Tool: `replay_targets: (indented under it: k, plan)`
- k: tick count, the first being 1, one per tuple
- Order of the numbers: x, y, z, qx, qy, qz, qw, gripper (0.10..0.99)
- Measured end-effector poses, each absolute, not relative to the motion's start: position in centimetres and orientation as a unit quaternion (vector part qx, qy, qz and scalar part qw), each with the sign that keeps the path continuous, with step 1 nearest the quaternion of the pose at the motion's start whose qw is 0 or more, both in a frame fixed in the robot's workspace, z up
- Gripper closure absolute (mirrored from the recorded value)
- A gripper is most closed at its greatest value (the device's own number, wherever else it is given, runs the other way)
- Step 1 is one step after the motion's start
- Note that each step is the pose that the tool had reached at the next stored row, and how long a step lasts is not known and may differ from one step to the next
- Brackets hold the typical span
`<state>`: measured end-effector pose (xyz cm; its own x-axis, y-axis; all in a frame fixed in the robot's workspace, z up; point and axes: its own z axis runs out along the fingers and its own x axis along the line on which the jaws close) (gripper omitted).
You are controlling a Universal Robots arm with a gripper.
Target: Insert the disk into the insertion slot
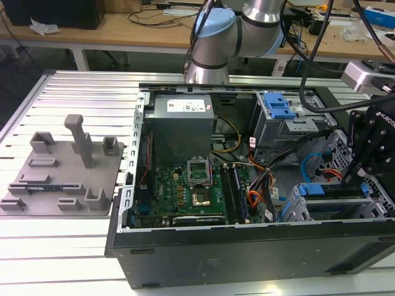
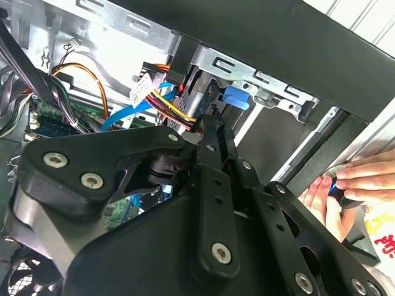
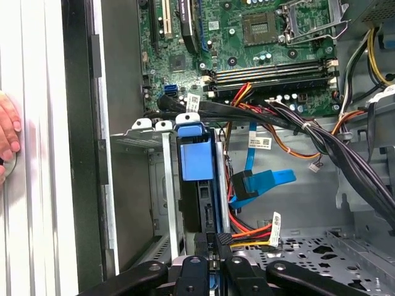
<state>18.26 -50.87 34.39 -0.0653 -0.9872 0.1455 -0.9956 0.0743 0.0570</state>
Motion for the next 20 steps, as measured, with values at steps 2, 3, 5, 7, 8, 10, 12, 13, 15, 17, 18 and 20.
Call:
replay_targets:
  k: [2, 3, 5, 7, 8, 10, 12, 13, 15, 17, 18, 20]
  plan:
    - [18.3, -50.9, 34.3, 0.680, -0.729, 0.029, 0.073, 0.922]
    - [18.3, -50.9, 34.2, 0.680, -0.729, 0.029, 0.073, 0.922]
    - [18.3, -50.9, 34.1, 0.680, -0.729, 0.029, 0.074, 0.922]
    - [18.3, -50.9, 34.1, 0.680, -0.729, 0.029, 0.074, 0.922]
    - [18.3, -50.9, 34.0, 0.680, -0.729, 0.029, 0.074, 0.922]
    - [18.3, -50.9, 34.0, 0.680, -0.729, 0.029, 0.074, 0.922]
    - [18.3, -50.9, 33.9, 0.680, -0.729, 0.029, 0.074, 0.922]
    - [18.3, -50.9, 33.9, 0.680, -0.729, 0.029, 0.074, 0.922]
    - [18.3, -50.9, 34.0, 0.680, -0.729, 0.029, 0.075, 0.922]
    - [18.3, -50.9, 34.4, 0.680, -0.729, 0.030, 0.076, 0.922]
    - [18.3, -50.8, 34.9, 0.680, -0.729, 0.032, 0.078, 0.922]
    - [18.3, -50.8, 35.1, 0.680, -0.728, 0.034, 0.080, 0.922]
